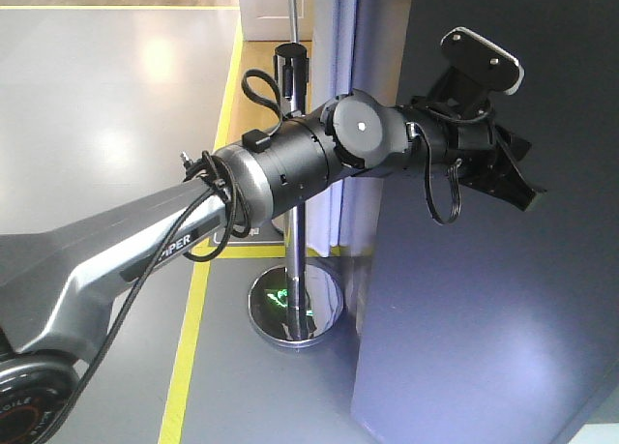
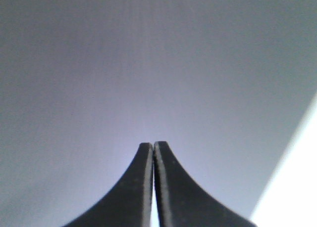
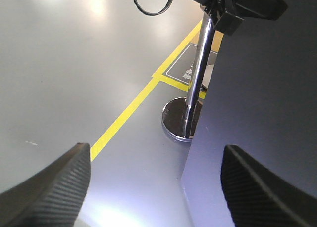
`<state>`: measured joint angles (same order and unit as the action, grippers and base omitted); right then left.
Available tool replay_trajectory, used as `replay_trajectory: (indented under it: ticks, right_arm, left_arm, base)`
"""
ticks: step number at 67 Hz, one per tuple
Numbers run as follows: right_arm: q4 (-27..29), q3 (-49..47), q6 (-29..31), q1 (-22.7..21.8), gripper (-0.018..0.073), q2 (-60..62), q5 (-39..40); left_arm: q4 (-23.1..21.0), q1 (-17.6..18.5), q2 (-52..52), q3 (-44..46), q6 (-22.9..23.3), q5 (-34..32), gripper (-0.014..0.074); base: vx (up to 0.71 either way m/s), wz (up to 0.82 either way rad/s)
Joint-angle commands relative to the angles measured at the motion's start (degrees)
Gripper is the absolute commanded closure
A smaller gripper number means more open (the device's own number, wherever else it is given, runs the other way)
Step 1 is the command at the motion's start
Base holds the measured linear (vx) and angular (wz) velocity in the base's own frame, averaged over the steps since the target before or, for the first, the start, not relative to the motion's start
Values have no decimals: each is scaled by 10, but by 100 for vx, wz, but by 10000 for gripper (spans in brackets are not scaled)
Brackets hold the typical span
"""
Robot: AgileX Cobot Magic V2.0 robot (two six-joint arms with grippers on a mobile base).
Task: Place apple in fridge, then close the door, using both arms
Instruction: 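Push the refrigerator door closed with the left gripper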
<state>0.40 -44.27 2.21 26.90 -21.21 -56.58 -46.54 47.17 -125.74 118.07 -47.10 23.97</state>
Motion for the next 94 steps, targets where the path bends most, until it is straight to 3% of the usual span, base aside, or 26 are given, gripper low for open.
replay_trajectory:
  ticks: [1, 11, 17, 39, 48, 59, 67, 82, 94]
  right_arm:
    - [-1, -13, 6, 0, 39, -6, 37]
    - [-1, -13, 6, 0, 39, -6, 37]
    - [-1, -13, 6, 0, 39, -6, 37]
    - [-1, -13, 6, 0, 39, -6, 37]
    - [-1, -13, 6, 0, 39, -6, 37]
    - [0, -13, 6, 0, 39, -6, 37]
    - [9, -13, 4, 0, 39, -6, 37]
    - [26, -13, 4, 0, 39, -6, 59]
    - [-4, -13, -7, 0, 77, -6, 65]
  left_arm:
    - [-12, 1, 41, 21, -1, -12, 602]
    - [1, 1, 43, 21, 3, 15, 602]
    - [33, 1, 50, 21, 35, 36, 602]
    - [257, 1, 124, 19, 267, 91, 602]
    - [318, 1, 173, -42, 307, 93, 602]
    - [327, 1, 264, -217, 315, 18, 602]
    - [327, -20, 339, -338, 325, -47, 602]
    - [327, -79, 443, -482, 344, -56, 602]
    - [327, -90, 501, -549, 343, -57, 602]
  base:
    - [0, 0]
    - [0, 0]
    - [0, 0]
    - [0, 0]
    - [0, 0]
    - [0, 0]
    - [0, 0]
    - [0, 0]
    - [0, 0]
